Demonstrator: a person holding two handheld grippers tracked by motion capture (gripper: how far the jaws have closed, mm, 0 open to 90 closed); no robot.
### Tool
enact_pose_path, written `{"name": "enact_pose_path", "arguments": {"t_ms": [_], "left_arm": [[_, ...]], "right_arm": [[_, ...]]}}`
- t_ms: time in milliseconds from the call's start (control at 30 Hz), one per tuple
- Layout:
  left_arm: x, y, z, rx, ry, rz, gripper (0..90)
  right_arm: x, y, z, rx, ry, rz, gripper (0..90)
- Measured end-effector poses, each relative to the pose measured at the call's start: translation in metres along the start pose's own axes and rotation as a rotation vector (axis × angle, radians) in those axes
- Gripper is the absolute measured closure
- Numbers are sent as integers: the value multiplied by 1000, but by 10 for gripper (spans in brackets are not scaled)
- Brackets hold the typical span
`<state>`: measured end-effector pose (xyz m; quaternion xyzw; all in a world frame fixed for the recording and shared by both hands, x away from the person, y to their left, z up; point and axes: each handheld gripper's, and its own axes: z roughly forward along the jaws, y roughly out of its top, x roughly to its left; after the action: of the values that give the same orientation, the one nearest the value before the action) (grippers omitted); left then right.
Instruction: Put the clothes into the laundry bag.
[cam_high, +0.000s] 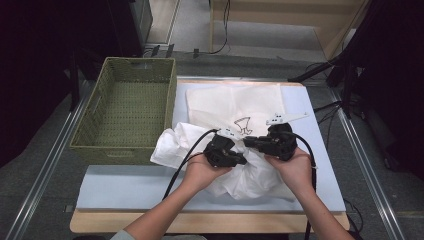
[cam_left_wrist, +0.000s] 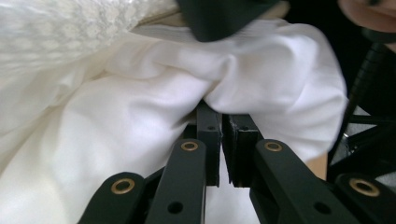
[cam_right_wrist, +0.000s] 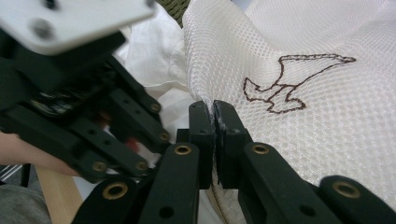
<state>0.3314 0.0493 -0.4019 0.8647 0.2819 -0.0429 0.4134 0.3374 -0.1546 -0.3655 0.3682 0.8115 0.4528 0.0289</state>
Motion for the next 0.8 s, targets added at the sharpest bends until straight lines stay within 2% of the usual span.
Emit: {"name": "enact_pose_path", "arguments": {"t_ms": [67,200,300,400,500,633,800], "left_arm": [[-1,-3,-10,0,4,5,871],[0,-11,-28,-12,11,-16,895],[0,-16,-40,-4,32,-9,900],[2,-27,-54,-2,45,-20,900],[5,-42,-64,9,84,-36,900],[12,-61,-74,16,99,-60,900],[14,-82,-80,24,143,-70,900]], "right_arm": [[0,0,0,3,1,1,884],[0,0,1,2,0,0,884],[0,0,1,4,1,1,884],[0,0,0,4,0,2,884],[0,0,1,5,3,4,884],[1,0,1,4,0,4,883],[1,0,1,6,-3,2,882]]}}
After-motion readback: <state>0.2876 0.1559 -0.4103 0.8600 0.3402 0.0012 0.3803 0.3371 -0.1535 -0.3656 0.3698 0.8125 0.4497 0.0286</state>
